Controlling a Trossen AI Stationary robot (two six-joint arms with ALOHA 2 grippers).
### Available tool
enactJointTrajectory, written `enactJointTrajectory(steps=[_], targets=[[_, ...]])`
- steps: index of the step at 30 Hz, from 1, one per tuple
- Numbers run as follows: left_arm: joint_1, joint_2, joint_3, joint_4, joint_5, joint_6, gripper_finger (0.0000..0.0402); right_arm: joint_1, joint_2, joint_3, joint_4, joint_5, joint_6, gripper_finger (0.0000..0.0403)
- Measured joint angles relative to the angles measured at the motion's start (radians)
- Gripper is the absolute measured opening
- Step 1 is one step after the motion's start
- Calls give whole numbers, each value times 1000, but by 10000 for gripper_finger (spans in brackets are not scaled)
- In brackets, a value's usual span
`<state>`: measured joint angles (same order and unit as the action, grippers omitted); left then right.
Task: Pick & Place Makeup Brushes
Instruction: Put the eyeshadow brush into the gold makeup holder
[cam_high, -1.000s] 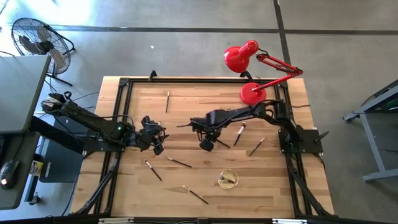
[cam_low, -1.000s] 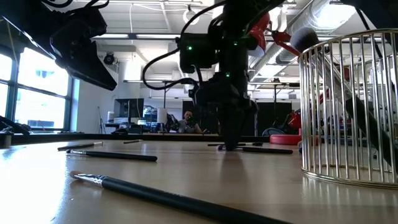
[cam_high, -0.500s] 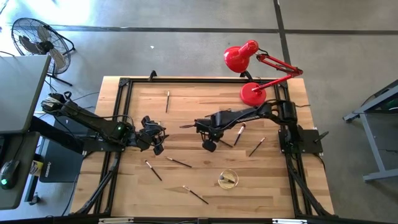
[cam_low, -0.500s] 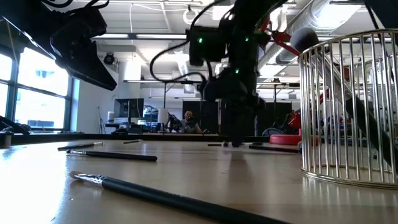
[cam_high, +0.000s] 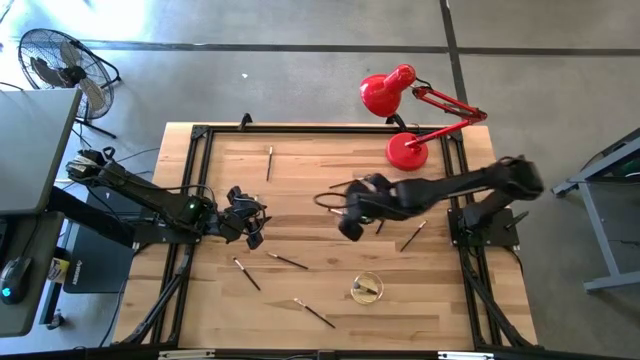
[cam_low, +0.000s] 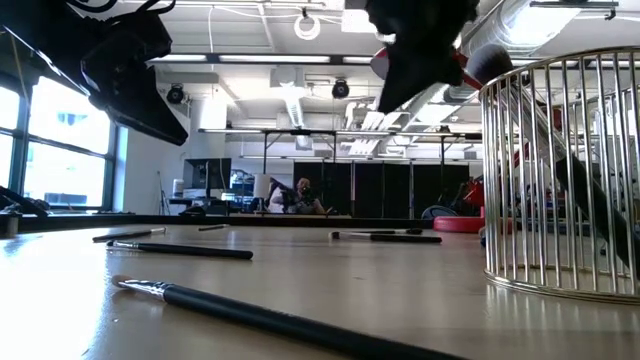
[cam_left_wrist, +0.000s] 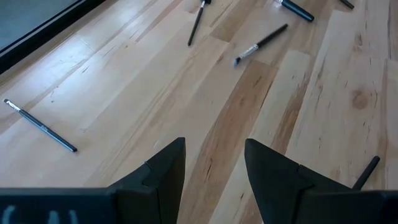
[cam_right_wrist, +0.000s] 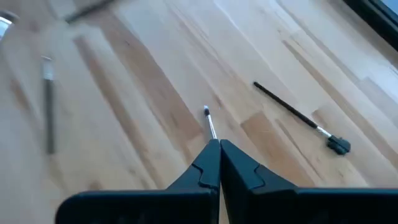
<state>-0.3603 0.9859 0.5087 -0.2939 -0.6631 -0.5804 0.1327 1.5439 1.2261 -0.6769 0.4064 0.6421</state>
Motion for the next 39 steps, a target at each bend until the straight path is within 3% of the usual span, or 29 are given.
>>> enactJointTrajectory(steps=[6, 10, 14, 20, 25, 33, 39], targets=[[0, 0, 0, 5, -8, 0, 162, 8, -129, -135, 71, 4, 30, 1], [0, 0, 0, 11, -11, 5, 162, -23, -121, -179, 149, -45, -26, 1], [0, 0, 0, 10, -37, 8, 162, -70, -51, -166, 199, -160, -94, 0], [0, 0, 0, 8, -46, 31, 162, -120, 131, -38, 196, -282, -243, 0], [0, 0, 0, 7, -46, 40, 162, -133, 304, 132, 102, -311, -366, 5], [0, 0, 0, 7, -45, 53, 162, -147, 537, 410, -156, -311, -474, 65], [0, 0, 0, 6, -20, 53, 162, -167, 602, 466, -183, -360, -531, 101]])
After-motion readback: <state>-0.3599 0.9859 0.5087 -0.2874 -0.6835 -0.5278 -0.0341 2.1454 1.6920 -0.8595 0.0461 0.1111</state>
